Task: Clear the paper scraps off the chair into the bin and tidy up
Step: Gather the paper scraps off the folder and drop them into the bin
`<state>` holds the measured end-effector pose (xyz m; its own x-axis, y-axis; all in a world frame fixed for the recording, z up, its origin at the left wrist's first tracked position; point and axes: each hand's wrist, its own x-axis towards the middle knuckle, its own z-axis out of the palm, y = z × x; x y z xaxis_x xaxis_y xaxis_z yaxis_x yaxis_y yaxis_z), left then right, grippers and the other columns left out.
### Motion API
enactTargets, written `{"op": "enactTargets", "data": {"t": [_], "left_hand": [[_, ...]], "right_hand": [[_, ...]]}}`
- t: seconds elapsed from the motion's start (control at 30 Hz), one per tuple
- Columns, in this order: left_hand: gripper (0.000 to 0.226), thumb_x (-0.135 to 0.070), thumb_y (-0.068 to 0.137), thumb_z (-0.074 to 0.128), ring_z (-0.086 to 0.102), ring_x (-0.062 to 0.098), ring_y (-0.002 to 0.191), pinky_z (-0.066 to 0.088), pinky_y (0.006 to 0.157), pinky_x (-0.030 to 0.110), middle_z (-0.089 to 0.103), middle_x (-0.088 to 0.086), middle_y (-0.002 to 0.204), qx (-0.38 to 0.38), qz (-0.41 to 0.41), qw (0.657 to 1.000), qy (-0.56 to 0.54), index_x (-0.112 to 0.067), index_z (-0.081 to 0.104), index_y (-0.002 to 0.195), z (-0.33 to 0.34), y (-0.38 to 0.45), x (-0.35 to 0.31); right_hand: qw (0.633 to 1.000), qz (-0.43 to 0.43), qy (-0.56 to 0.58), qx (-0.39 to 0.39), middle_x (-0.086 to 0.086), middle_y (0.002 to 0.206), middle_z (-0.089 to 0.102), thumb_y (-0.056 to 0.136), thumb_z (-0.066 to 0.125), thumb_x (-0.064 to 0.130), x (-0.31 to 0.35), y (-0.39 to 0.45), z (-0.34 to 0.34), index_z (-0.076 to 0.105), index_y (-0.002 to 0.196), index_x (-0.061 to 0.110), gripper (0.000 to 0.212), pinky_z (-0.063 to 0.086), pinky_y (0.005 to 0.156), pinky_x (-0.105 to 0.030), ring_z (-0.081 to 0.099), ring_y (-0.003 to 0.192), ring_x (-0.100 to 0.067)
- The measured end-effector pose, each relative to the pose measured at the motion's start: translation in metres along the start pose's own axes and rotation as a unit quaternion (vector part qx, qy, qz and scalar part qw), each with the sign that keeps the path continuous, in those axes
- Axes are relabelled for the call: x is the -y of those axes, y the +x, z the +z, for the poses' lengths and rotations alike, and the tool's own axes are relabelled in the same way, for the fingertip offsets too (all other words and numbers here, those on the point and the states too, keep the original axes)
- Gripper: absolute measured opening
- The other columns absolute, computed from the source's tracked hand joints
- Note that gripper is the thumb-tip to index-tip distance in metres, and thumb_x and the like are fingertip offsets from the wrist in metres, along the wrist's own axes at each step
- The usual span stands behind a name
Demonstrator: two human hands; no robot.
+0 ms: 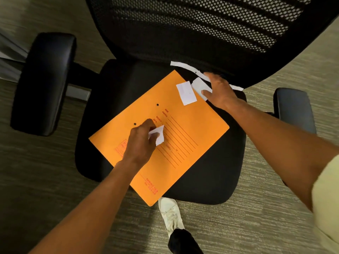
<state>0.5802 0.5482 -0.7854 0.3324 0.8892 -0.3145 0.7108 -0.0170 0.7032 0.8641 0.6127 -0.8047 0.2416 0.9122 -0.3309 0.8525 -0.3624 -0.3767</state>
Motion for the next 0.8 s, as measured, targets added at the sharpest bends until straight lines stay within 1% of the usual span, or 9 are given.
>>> {"op": "enactTargets", "data": {"t": [0.13, 0.2, 0.33, 0.37, 0.47, 0.53, 0.6, 0.67, 0.8], "left_hand": [[0.025, -0.013, 0.095, 0.053, 0.04, 0.017, 0.1, 0.037, 0.06, 0.01, 0.05, 0.011, 0.123, -0.022, -0.007, 1.0, -0.014, -0.023, 0.049, 0.118, -0.001, 0.028, -0.011], [0.027, -0.012, 0.095, 0.052, 0.043, 0.018, 0.102, 0.038, 0.059, 0.012, 0.05, 0.009, 0.12, -0.021, 0.009, 1.0, -0.018, -0.022, 0.048, 0.12, 0.0, 0.045, -0.019], [0.022, -0.011, 0.091, 0.054, 0.051, 0.026, 0.107, 0.046, 0.066, 0.024, 0.055, 0.007, 0.113, 0.002, 0.032, 0.999, -0.006, -0.02, 0.05, 0.111, 0.008, 0.076, -0.035], [0.021, -0.01, 0.09, 0.056, 0.051, 0.025, 0.106, 0.044, 0.067, 0.025, 0.056, 0.008, 0.113, 0.009, 0.039, 0.999, 0.003, -0.019, 0.051, 0.108, 0.01, 0.083, -0.039], [0.014, -0.008, 0.087, 0.057, 0.053, 0.022, 0.094, 0.035, 0.059, 0.016, 0.059, 0.008, 0.104, 0.02, 0.064, 0.998, 0.02, -0.017, 0.053, 0.096, 0.015, 0.104, -0.053], [0.008, -0.006, 0.086, 0.056, 0.058, 0.024, 0.091, 0.037, 0.058, 0.019, 0.057, 0.007, 0.095, 0.025, 0.069, 0.997, 0.025, -0.013, 0.054, 0.09, 0.019, 0.115, -0.063], [0.005, -0.005, 0.087, 0.055, 0.059, 0.026, 0.089, 0.041, 0.056, 0.023, 0.056, 0.008, 0.095, 0.019, 0.056, 0.998, 0.03, -0.009, 0.055, 0.09, 0.023, 0.126, -0.07], [0.012, -0.008, 0.087, 0.056, 0.056, 0.024, 0.092, 0.044, 0.06, 0.027, 0.054, 0.012, 0.106, 0.014, 0.04, 0.998, 0.039, -0.009, 0.053, 0.098, 0.026, 0.135, -0.074], [0.045, -0.025, 0.087, 0.061, 0.051, 0.029, 0.105, 0.051, 0.076, 0.037, 0.042, 0.016, 0.129, 0.029, 0.035, 0.996, 0.08, -0.015, 0.043, 0.127, 0.035, 0.145, -0.081]], "right_hand": [[0.999, 0.002, -0.029, 0.035, -0.012, 0.157, 0.024, 0.091, 0.062, 0.027, -0.004, 0.006, 0.003, 0.019, 0.152, 0.017, 0.075, 0.028, 0.115, -0.049, 0.024, 0.144, -0.033], [0.998, 0.004, -0.05, 0.035, -0.013, 0.155, 0.026, 0.09, 0.063, 0.029, -0.006, 0.007, 0.005, 0.019, 0.152, 0.018, 0.076, 0.029, 0.113, -0.052, 0.026, 0.141, -0.036], [0.996, 0.02, -0.086, 0.01, -0.013, 0.145, 0.035, 0.088, 0.065, 0.032, -0.004, 0.01, 0.007, 0.025, 0.15, 0.019, 0.075, 0.036, 0.105, -0.053, 0.033, 0.131, -0.037], [0.996, 0.027, -0.09, 0.007, -0.013, 0.144, 0.035, 0.087, 0.066, 0.033, -0.004, 0.01, 0.008, 0.028, 0.149, 0.019, 0.073, 0.036, 0.105, -0.053, 0.033, 0.13, -0.037], [0.997, 0.045, -0.065, -0.001, -0.013, 0.139, 0.04, 0.087, 0.067, 0.031, -0.004, 0.009, 0.011, 0.042, 0.141, 0.02, 0.061, 0.035, 0.104, -0.05, 0.035, 0.129, -0.036], [0.997, 0.063, -0.033, -0.011, -0.012, 0.136, 0.043, 0.085, 0.068, 0.032, -0.006, 0.006, 0.013, 0.048, 0.136, 0.021, 0.056, 0.036, 0.103, -0.047, 0.037, 0.127, -0.034], [0.996, 0.09, 0.002, -0.015, -0.01, 0.132, 0.047, 0.082, 0.071, 0.033, -0.01, 0.004, 0.012, 0.051, 0.131, 0.023, 0.055, 0.036, 0.101, -0.044, 0.04, 0.125, -0.032], [0.993, 0.116, 0.033, -0.013, -0.008, 0.13, 0.051, 0.079, 0.074, 0.033, -0.013, 0.002, 0.011, 0.052, 0.127, 0.023, 0.054, 0.036, 0.1, -0.043, 0.042, 0.124, -0.03], [0.993, 0.112, 0.025, -0.008, -0.009, 0.133, 0.05, 0.082, 0.071, 0.035, -0.017, -0.001, 0.014, 0.049, 0.129, 0.018, 0.054, 0.036, 0.099, -0.041, 0.041, 0.126, -0.031]]}}
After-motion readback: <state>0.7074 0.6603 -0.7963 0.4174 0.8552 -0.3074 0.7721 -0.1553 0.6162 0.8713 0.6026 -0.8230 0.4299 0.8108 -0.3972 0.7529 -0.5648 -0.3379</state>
